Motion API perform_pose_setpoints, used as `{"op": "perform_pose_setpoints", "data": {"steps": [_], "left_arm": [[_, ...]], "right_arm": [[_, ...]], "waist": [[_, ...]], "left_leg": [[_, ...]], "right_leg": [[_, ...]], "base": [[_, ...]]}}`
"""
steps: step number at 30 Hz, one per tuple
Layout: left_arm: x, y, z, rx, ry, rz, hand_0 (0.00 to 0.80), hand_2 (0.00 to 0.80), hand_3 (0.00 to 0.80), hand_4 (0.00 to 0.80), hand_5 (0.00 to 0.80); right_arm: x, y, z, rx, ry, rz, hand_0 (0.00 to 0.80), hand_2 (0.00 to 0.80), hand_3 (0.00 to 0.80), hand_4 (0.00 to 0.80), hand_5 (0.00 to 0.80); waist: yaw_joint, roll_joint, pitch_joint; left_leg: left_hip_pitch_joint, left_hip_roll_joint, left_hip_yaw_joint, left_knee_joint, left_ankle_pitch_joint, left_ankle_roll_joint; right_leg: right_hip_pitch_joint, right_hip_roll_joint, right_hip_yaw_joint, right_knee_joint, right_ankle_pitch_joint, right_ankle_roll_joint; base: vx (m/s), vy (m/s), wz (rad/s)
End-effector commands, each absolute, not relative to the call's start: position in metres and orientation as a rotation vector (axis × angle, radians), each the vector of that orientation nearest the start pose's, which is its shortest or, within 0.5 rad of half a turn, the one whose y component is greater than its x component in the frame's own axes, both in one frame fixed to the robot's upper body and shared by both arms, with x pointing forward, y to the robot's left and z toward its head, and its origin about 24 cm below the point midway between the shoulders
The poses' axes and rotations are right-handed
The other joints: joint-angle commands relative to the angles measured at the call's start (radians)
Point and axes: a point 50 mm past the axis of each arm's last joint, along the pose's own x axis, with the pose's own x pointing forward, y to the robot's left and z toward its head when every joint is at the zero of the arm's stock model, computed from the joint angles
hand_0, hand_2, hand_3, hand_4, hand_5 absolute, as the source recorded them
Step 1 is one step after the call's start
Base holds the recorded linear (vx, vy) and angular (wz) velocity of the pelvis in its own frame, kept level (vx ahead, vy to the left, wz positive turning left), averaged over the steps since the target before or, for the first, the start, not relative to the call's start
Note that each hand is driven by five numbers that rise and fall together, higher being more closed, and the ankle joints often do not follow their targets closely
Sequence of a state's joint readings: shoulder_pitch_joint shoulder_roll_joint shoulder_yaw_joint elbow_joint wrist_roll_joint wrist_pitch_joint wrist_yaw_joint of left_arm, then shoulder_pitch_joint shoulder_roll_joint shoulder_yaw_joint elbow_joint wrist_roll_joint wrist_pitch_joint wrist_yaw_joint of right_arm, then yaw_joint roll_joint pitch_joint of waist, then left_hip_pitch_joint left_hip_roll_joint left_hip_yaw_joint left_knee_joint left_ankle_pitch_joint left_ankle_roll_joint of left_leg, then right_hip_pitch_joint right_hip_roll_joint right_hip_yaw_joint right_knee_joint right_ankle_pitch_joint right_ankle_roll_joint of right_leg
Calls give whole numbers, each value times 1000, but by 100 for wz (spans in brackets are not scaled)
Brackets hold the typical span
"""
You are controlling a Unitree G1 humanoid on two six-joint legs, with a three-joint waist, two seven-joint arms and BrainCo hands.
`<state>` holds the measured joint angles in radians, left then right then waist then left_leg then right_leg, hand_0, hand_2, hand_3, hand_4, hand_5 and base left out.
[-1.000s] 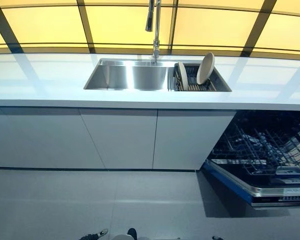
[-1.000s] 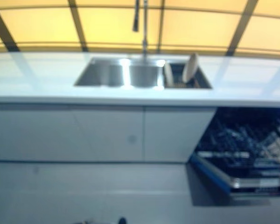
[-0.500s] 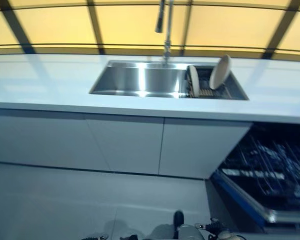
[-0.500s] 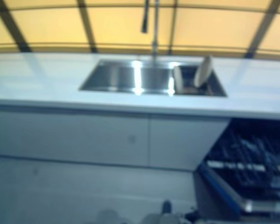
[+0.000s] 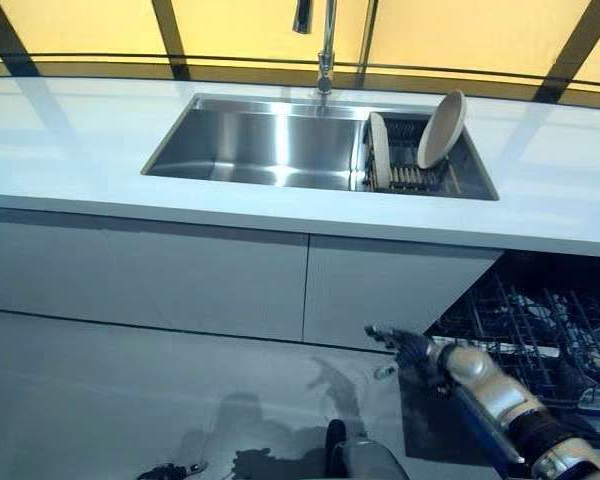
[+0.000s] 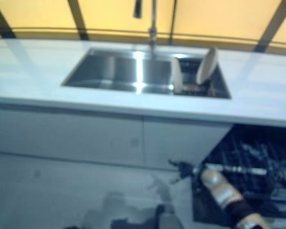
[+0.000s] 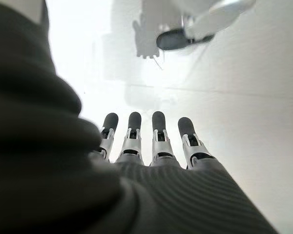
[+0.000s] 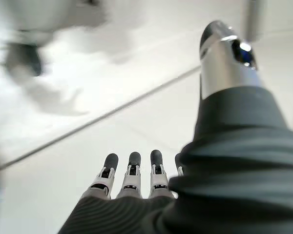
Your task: Take plates into dishwasher
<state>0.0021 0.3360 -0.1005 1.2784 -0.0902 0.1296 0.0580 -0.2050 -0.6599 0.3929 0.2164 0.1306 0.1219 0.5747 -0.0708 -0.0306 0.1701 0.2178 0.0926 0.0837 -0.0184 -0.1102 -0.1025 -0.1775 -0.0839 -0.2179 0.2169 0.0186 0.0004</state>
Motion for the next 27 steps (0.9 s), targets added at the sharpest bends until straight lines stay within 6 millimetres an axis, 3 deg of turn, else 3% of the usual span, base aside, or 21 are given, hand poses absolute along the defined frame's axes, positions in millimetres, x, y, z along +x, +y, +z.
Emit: {"op": "perform_pose_setpoints", "data": {"steps": [1, 4, 6, 8, 9, 10, 11, 12, 13, 14, 15, 17, 19, 22, 27], "left_arm": [[39, 307, -147, 374, 1451, 316, 0, 0, 0, 0, 0], [27, 308, -148, 367, 1476, 348, 0, 0, 0, 0, 0], [21, 310, -148, 341, 1497, 379, 0, 0, 0, 0, 0], [17, 308, -149, 309, 1511, 404, 0, 0, 0, 0, 0], [11, 303, -151, 282, 1522, 418, 0, 0, 0, 0, 0], [7, 301, -152, 264, 1526, 430, 0, 0, 0, 0, 0], [7, 296, -154, 255, 1527, 420, 0, 0, 0, 0, 0], [7, 295, -154, 254, 1525, 417, 0, 0, 0, 0, 0], [11, 288, -157, 250, 1508, 400, 0, 0, 0, 0, 0], [12, 287, -157, 250, 1505, 393, 0, 0, 0, 0, 0], [20, 284, -158, 276, 1492, 365, 0, 0, 0, 0, 0], [26, 285, -157, 323, 1485, 336, 0, 0, 0, 0, 0], [34, 292, -154, 336, 1467, 368, 0, 0, 0, 0, 0], [44, 300, -150, 336, 1439, 381, 0, 0, 0, 0, 0], [67, 309, -143, 357, 1375, 393, 0, 0, 0, 0, 0]], "right_arm": [[268, -161, 56, -246, 297, 1077, 0, 0, 0, 0, 0], [277, -150, 86, -107, 163, 1111, 0, 0, 0, 0, 0], [284, -144, 111, 13, 84, 1143, 0, 0, 0, 0, 0], [292, -144, 126, 92, 27, 1134, 0, 0, 0, 0, 0], [298, -144, 137, 149, -35, 1119, 0, 0, 0, 0, 0], [301, -145, 144, 190, -86, 1097, 0, 0, 0, 0, 0], [308, -148, 159, 259, -149, 1009, 0, 0, 0, 0, 0], [310, -149, 162, 271, -157, 988, 0, 0, 0, 0, 0], [324, -159, 175, 314, -241, 799, 0, 0, 0, 0, 0], [327, -161, 178, 314, -258, 760, 0, 0, 0, 0, 0], [333, -178, 191, 344, -305, 593, 0, 0, 0, 0, 0], [338, -202, 206, 361, -361, 417, 0, 0, 0, 0, 0], [340, -218, 218, 382, -399, 334, 0, 0, 0, 0, 0], [343, -237, 227, 380, -428, 284, 0, 0, 0, 0, 0], [345, -276, 271, 416, -518, 75, 0, 0, 0, 0, 0]], "waist": [[2, -40, -4], [13, -36, -22], [12, -22, -47], [13, -15, -67], [23, -22, -73], [40, -37, -68], [88, -57, -35], [94, -62, -32], [122, -41, -16], [129, -38, -7], [150, -7, -1], [170, -11, 6], [157, -20, -15], [146, -18, -39], [144, -34, -96]], "left_leg": [[82, -33, 71, 59, -54, 54], [97, -17, 88, 91, -70, 44], [110, 17, 86, 153, -6, 11], [99, 51, 93, 274, 101, -22], [37, 57, 79, 454, 208, -48], [-47, 34, 55, 557, 260, -52], [-268, 4, 21, 696, 247, -44], [-298, -3, 17, 703, 246, -40], [-357, 7, 33, 546, 241, -33], [-344, 10, 42, 510, 240, -33], [-396, 81, 104, 253, 329, -46], [-415, 88, 93, 164, 346, -40], [-352, 52, 100, 126, 263, -6], [-261, 23, 90, 62, 222, 16], [-235, 1, 111, 42, 192, 34]], "right_leg": [[-48, -177, -99, -45, 179, 173], [-26, -165, -114, -49, 160, 157], [-7, -135, -124, -56, 132, 121], [32, -97, -128, -89, 109, 79], [79, -70, -121, -117, 83, 42], [115, -68, -107, -132, 69, 24], [209, -71, -63, -156, 48, 13], [219, -75, -58, -160, 46, 14], [271, -77, -44, -166, 23, 40], [283, -77, -39, -167, 18, 44], [342, -61, -43, -175, -6, 72], [380, -63, -16, -163, -35, 81], [371, -78, -13, -148, -44, 96], [347, -100, -23, -131, -37, 114], [345, -87, -34, -148, -51, 104]], "base": [[251, -68, -79], [193, -104, -61], [179, -138, -21], [170, -161, -28], [246, -180, -32], [334, -164, -41], [243, -56, -46], [321, 103, -63], [242, 154, -60], [434, 295, -60], [316, 192, -56], [328, 157, -47], [185, 128, -18], [150, 104, -47], [112, 26, -7]]}}
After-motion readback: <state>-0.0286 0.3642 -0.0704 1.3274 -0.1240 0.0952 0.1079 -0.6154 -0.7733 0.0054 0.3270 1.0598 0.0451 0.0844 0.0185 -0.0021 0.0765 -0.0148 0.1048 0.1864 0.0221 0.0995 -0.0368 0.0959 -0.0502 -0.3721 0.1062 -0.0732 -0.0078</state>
